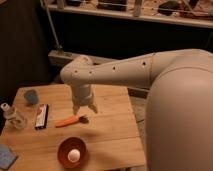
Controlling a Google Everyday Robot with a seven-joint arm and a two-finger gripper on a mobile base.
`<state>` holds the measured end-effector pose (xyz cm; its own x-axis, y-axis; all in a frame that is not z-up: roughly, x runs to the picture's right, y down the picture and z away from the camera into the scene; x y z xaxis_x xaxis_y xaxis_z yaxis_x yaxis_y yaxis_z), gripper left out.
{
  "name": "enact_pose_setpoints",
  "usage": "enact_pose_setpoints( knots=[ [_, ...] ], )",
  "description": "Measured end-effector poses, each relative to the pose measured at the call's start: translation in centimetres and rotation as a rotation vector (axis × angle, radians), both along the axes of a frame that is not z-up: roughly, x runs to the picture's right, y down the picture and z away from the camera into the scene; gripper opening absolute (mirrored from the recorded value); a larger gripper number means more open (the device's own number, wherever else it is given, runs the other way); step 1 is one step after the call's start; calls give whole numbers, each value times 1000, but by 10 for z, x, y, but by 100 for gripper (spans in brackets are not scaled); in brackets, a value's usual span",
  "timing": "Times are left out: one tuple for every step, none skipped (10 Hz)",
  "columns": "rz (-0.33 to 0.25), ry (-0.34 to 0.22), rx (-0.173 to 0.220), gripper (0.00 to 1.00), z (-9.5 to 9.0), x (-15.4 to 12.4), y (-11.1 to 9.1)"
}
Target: Push the eraser across the table
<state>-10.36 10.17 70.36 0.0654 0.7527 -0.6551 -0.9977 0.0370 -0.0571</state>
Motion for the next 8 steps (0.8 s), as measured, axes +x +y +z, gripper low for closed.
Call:
enact_pose_setpoints(
  knots=[
    [0,0,0,65,0,0,0],
    [0,0,0,65,0,0,0],
    [0,0,0,65,0,0,0],
    [-1,-2,1,65,0,-1,-1],
    [-25,-18,1,65,-1,-11,-1],
    [-61,-59,13,65,-5,-35,-3],
    [-105,-102,21,65,-12,-62,-1],
    [-139,-139,22,65,-18,-81,2]
  ],
)
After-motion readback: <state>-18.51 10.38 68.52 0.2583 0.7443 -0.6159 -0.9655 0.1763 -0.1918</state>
